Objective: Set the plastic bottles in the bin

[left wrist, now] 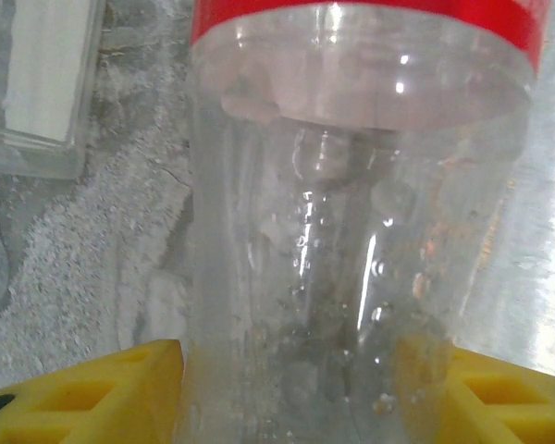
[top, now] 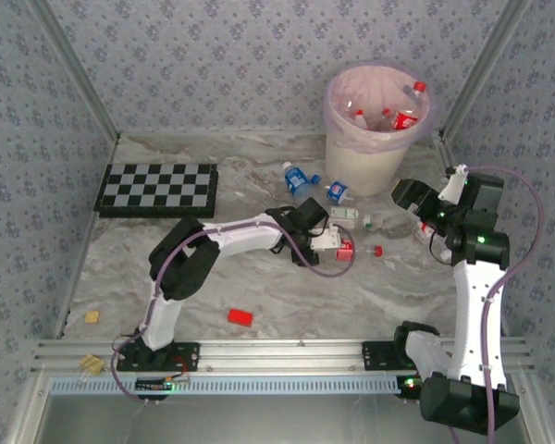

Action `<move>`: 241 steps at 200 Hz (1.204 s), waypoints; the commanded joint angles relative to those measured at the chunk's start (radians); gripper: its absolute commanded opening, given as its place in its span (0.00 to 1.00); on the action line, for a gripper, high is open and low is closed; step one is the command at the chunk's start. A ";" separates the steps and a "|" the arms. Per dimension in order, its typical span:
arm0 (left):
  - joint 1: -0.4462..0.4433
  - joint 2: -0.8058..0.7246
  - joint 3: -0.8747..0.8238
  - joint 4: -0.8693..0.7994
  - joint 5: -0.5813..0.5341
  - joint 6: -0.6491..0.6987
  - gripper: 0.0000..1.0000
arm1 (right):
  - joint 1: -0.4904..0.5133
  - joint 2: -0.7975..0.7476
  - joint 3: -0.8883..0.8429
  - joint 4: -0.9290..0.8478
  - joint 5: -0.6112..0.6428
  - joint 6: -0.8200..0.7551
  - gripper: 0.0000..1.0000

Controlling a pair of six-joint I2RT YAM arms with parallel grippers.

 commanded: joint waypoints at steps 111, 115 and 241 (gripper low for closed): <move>0.162 -0.540 -0.382 0.307 0.170 -0.643 0.39 | 0.304 -0.029 -0.107 0.301 -0.032 0.155 0.98; 0.163 -0.545 -0.392 0.318 0.184 -0.667 0.39 | 0.318 -0.031 -0.120 0.318 -0.019 0.166 0.98; 0.062 -0.579 -0.467 0.424 0.307 -0.817 0.43 | 0.503 0.089 -0.243 0.659 0.137 0.348 0.79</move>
